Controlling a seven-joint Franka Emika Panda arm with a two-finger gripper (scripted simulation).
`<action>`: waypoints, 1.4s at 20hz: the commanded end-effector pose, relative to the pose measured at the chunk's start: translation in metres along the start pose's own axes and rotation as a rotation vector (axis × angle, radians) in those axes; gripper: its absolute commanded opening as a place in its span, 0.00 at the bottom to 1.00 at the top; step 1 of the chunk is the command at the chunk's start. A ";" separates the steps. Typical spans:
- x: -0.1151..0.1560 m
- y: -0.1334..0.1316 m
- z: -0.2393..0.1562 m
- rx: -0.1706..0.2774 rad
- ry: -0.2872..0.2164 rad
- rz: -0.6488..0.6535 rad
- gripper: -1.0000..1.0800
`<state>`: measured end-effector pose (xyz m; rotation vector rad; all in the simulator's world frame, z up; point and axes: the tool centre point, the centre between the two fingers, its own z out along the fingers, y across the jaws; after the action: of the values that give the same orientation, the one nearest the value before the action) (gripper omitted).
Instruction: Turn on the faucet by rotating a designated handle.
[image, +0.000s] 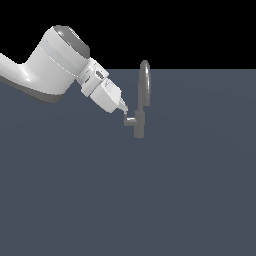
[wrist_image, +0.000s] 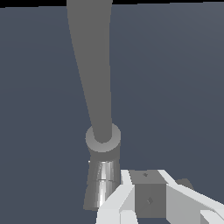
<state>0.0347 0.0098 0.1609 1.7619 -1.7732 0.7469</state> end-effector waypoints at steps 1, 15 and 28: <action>-0.006 0.016 0.009 -0.022 0.003 -0.009 0.00; -0.037 0.041 0.039 -0.021 0.003 -0.008 0.00; -0.073 0.031 0.075 -0.021 0.003 -0.007 0.00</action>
<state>0.0170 0.0102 0.0867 1.7551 -1.7968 0.7597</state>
